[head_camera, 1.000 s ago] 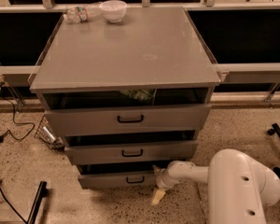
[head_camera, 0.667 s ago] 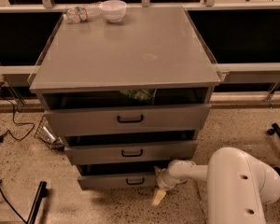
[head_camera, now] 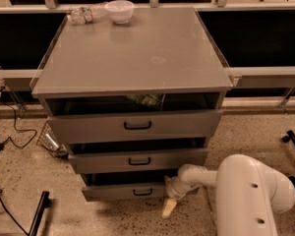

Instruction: Open bottom drawer

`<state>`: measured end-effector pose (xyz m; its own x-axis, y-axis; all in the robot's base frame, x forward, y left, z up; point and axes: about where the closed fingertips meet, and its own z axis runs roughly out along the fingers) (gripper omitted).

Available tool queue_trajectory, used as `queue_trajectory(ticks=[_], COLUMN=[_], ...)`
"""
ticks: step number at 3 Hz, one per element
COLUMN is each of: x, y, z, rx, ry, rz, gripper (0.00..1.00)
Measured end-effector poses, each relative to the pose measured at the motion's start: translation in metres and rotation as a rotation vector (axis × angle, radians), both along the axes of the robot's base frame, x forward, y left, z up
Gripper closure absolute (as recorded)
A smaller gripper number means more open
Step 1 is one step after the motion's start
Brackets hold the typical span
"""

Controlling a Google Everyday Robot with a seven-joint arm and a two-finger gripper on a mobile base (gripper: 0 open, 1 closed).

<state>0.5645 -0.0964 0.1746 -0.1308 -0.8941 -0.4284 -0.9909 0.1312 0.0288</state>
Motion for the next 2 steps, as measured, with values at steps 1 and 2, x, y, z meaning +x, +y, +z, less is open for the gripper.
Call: queue_trajectory(ticks=[1,2], x=[-0.007,-0.022], y=[-0.003,-0.009], z=[0.0,0.004], rx=[0.003,0.004], ry=[0.046,0.08], rz=[0.002,-0.001], gripper=[0.0,0.0])
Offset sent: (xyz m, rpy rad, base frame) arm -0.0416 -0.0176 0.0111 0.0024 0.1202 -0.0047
